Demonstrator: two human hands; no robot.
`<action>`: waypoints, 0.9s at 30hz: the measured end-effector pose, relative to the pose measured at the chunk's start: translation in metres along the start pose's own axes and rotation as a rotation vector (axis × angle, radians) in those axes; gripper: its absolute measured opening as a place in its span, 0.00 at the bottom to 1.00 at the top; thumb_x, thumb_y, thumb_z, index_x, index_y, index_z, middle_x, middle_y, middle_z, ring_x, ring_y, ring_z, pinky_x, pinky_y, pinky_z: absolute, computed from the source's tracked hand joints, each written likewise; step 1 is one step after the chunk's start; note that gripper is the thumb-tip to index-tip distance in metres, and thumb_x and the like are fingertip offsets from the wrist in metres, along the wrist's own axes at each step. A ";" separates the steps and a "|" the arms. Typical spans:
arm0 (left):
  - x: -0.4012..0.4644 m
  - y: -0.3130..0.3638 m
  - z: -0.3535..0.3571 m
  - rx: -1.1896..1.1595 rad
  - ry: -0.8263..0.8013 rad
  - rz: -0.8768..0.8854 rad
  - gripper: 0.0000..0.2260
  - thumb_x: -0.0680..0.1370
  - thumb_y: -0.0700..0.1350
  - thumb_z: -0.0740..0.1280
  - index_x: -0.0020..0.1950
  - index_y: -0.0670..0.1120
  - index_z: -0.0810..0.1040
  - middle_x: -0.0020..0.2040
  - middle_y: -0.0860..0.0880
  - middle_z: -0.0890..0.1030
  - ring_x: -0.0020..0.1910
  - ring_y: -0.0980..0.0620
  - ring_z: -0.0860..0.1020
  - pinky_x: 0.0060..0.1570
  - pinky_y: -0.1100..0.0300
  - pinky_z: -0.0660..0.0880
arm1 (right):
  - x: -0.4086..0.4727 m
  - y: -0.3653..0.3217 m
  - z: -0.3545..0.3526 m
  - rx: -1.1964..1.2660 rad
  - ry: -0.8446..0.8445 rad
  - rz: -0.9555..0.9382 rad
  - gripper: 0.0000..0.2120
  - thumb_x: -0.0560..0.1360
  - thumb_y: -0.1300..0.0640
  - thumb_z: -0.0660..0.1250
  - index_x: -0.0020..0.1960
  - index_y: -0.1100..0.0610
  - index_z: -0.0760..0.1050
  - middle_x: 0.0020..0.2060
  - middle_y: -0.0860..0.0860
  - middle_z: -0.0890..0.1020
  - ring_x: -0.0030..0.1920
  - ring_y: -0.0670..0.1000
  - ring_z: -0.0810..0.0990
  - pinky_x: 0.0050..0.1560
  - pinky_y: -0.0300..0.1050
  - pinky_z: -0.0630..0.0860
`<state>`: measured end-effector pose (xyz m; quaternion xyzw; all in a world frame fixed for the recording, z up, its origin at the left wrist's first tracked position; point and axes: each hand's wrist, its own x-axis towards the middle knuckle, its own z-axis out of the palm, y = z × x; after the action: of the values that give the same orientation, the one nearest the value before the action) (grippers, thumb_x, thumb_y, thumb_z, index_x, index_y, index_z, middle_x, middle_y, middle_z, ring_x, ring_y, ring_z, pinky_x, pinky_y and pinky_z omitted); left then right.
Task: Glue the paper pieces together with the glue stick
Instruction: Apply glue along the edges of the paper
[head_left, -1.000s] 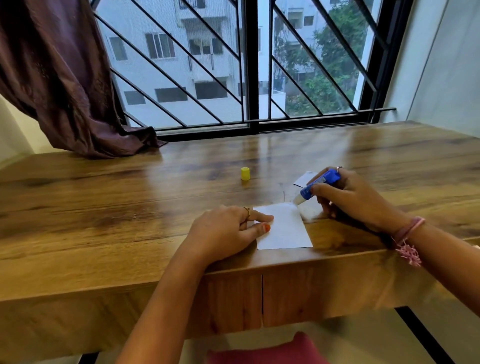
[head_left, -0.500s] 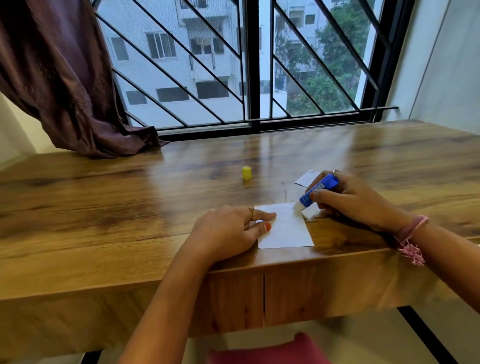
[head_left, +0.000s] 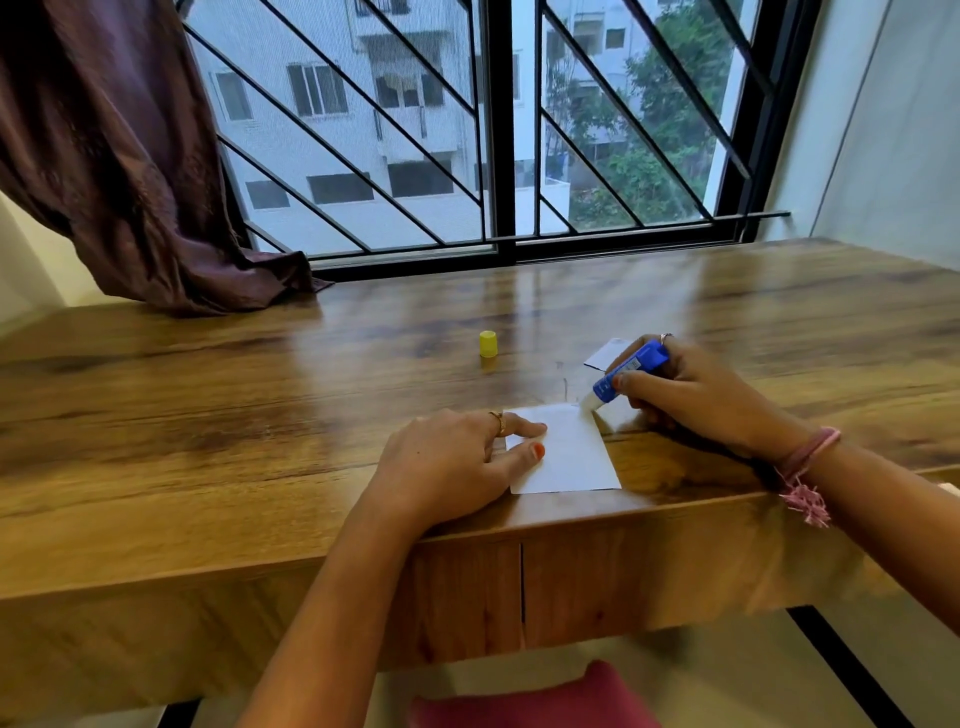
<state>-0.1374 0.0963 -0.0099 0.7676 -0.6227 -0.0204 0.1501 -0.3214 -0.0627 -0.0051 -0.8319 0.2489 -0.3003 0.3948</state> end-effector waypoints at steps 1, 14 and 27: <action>0.000 0.000 0.000 0.003 0.004 0.001 0.15 0.78 0.63 0.56 0.64 0.67 0.71 0.28 0.56 0.67 0.30 0.59 0.67 0.36 0.58 0.64 | 0.000 -0.001 0.000 0.001 -0.002 -0.003 0.01 0.76 0.61 0.65 0.45 0.57 0.74 0.27 0.47 0.76 0.24 0.41 0.72 0.27 0.32 0.69; 0.000 -0.001 0.002 -0.002 0.021 0.005 0.15 0.77 0.63 0.56 0.63 0.68 0.71 0.28 0.57 0.69 0.31 0.59 0.68 0.37 0.58 0.66 | -0.005 -0.003 -0.001 -0.004 -0.049 -0.002 0.04 0.76 0.62 0.65 0.41 0.59 0.74 0.26 0.50 0.76 0.23 0.41 0.72 0.27 0.32 0.68; 0.000 -0.002 0.004 0.002 0.028 0.019 0.15 0.78 0.63 0.56 0.64 0.68 0.70 0.28 0.57 0.69 0.32 0.59 0.68 0.37 0.58 0.67 | -0.003 0.000 -0.001 -0.026 0.005 0.003 0.04 0.76 0.60 0.65 0.42 0.57 0.74 0.25 0.48 0.76 0.23 0.41 0.71 0.27 0.32 0.69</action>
<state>-0.1368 0.0962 -0.0142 0.7620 -0.6280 -0.0074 0.1581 -0.3244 -0.0614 -0.0058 -0.8357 0.2551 -0.2984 0.3840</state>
